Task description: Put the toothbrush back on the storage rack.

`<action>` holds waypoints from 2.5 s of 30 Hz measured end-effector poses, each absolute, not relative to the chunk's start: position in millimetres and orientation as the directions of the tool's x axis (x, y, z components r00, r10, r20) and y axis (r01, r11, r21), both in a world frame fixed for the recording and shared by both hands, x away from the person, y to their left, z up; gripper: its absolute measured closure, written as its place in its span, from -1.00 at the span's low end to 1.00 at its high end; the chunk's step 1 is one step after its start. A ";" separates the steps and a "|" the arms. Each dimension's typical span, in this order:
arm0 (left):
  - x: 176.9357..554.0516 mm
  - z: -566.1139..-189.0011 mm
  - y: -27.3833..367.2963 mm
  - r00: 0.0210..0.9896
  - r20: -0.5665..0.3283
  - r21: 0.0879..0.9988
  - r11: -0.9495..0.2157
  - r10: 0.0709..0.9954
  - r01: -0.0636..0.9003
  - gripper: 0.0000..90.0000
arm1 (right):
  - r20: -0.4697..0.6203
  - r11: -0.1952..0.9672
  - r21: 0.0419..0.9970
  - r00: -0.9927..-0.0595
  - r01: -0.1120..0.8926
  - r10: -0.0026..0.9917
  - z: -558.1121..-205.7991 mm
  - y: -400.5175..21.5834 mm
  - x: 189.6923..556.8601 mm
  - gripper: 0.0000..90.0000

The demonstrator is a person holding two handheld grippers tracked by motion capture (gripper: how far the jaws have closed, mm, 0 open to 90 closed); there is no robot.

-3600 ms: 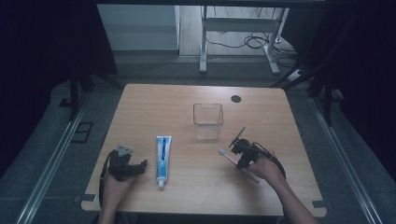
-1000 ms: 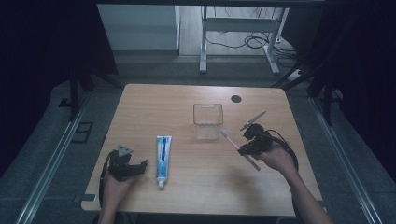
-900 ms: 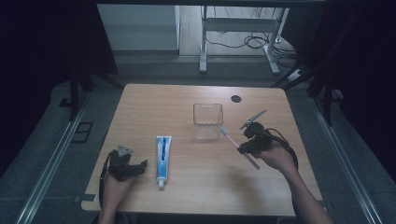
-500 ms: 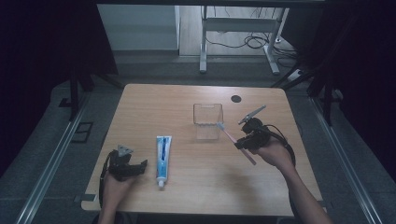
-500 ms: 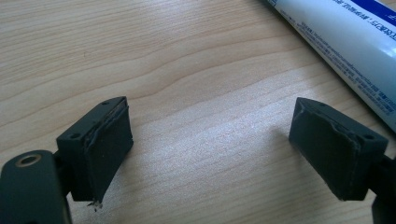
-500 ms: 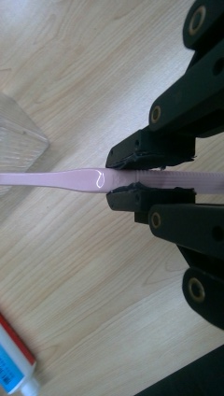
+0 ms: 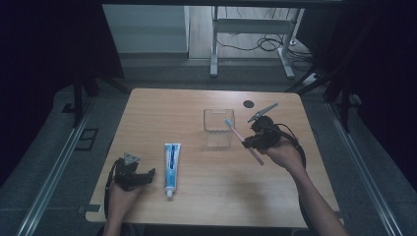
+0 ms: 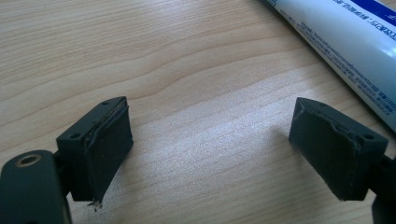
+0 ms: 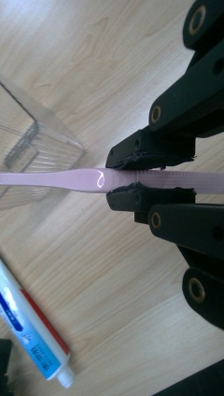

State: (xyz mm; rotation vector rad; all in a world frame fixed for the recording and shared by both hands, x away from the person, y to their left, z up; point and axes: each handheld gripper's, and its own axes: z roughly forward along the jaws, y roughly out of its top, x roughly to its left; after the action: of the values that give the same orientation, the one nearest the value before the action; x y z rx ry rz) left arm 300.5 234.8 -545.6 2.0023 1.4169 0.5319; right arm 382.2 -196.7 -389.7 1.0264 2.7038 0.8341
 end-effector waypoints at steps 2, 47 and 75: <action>300.5 -545.6 234.8 0.343 -0.028 0.687 -0.231 0.939 0.689 -0.71 | 0.068 0.615 0.544 -0.761 0.571 0.645 -389.0 -195.8 383.1 0.74; 300.5 -545.5 234.9 0.344 -0.027 0.687 -0.232 0.939 0.689 -0.71 | 0.027 0.549 0.660 -0.748 0.512 0.663 -366.5 -152.3 435.5 0.74; 301.1 -545.5 234.6 0.347 -0.028 0.685 -0.235 0.937 0.689 -0.71 | 0.002 0.503 0.719 -0.726 0.480 0.688 -375.8 -116.6 480.1 0.74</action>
State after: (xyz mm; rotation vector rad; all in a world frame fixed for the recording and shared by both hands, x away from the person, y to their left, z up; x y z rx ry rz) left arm 301.1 234.6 -545.5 2.0073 1.4138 0.5286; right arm 480.1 -116.6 -375.8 0.9847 2.4651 1.0467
